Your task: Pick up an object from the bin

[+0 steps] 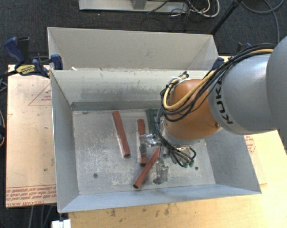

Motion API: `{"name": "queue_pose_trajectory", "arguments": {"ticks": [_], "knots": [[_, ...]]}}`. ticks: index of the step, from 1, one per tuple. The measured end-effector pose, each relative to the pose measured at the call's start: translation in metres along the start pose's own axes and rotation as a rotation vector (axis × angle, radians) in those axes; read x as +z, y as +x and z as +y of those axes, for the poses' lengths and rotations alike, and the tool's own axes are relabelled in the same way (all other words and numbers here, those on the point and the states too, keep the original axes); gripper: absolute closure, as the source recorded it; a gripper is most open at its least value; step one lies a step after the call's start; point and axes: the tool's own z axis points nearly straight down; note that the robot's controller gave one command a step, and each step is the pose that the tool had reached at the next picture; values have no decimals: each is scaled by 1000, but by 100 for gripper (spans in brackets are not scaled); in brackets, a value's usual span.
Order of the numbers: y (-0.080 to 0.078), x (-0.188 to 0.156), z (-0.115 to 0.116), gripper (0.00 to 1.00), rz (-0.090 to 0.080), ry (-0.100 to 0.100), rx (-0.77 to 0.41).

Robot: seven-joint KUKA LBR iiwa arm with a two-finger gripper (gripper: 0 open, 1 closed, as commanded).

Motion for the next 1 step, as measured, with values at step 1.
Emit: {"name": "queue_pose_trajectory", "arguments": {"ticks": [1], "knots": [[-16, 36, -30, 100, -1, 0, -198]]}}
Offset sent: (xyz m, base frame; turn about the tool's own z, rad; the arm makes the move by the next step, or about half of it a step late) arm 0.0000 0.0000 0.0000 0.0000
